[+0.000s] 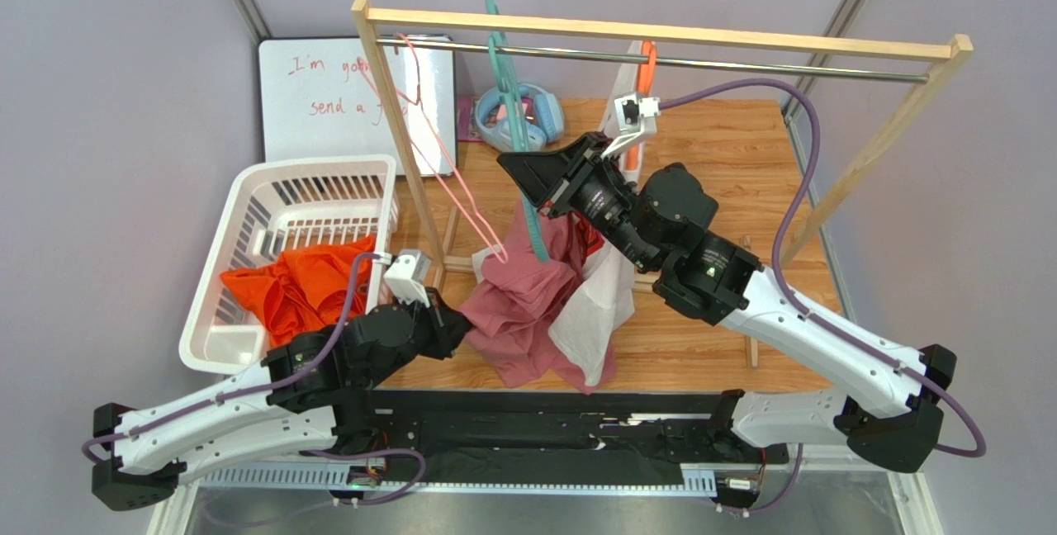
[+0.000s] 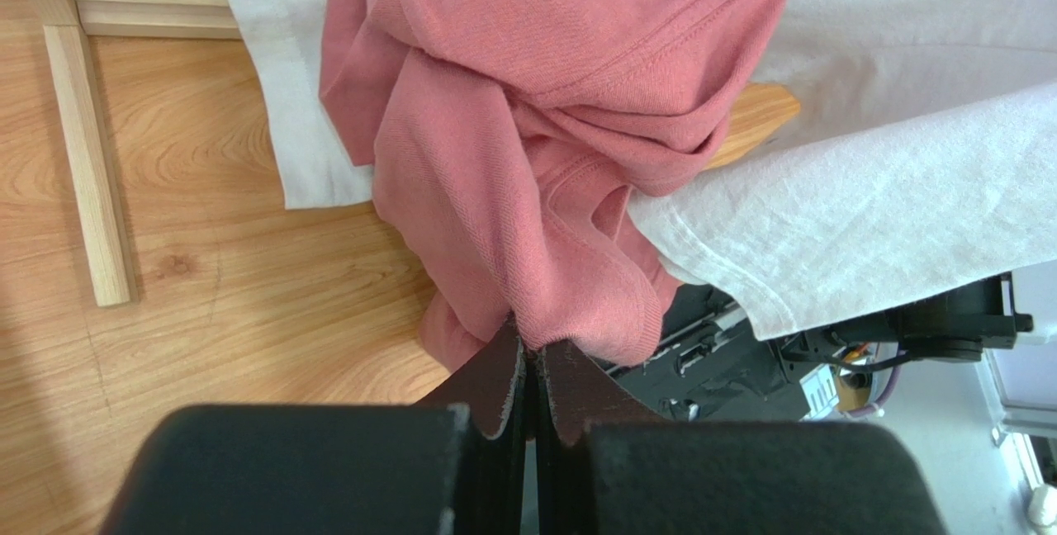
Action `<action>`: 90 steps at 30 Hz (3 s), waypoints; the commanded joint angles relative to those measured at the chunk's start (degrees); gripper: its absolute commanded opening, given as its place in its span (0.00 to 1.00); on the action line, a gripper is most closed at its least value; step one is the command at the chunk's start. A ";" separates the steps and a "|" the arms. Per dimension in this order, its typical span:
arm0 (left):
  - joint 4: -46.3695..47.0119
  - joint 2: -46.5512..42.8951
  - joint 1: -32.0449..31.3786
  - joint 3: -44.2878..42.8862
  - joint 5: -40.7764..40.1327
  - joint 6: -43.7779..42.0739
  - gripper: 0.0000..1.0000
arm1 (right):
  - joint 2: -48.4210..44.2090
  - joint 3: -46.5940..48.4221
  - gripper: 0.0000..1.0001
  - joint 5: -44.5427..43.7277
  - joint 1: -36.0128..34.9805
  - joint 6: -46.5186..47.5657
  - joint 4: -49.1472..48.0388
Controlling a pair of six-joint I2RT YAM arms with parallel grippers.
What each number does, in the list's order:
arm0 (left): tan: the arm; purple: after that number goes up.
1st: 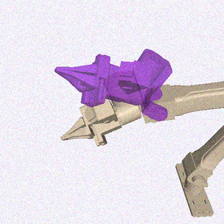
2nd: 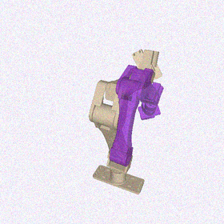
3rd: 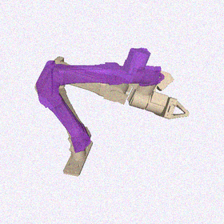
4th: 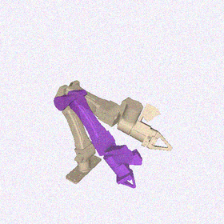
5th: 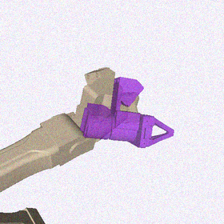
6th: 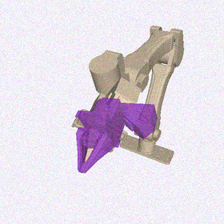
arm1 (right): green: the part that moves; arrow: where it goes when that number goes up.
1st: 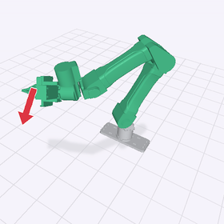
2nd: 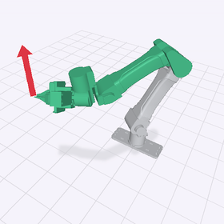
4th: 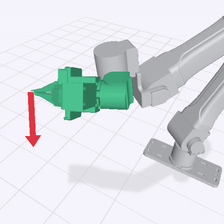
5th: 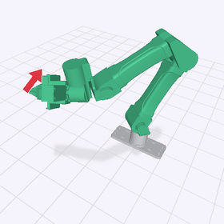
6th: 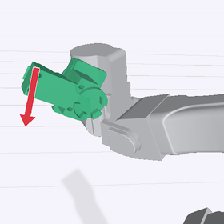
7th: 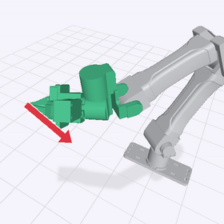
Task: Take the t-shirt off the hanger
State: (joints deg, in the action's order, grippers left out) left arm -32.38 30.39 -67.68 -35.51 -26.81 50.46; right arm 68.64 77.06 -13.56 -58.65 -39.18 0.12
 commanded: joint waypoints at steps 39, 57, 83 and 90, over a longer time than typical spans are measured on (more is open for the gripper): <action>-5.21 0.55 0.18 -6.41 -1.75 -2.64 0.00 | -1.40 -3.41 0.23 -6.57 2.58 2.62 -5.32; -13.16 2.38 0.27 -15.12 -12.39 -8.88 0.02 | -12.65 4.24 1.00 1.87 2.49 7.71 22.82; 14.89 59.14 3.78 -17.93 -9.49 6.75 0.99 | -25.13 -2.08 1.00 1.52 2.49 10.79 25.46; 10.41 64.79 3.78 -20.04 -13.18 13.61 0.72 | -27.51 -3.58 1.00 0.73 2.58 10.35 25.90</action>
State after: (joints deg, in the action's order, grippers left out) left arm -20.43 94.39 -64.03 -54.17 -36.69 57.14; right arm 42.06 74.19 -12.01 -56.31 -29.71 26.06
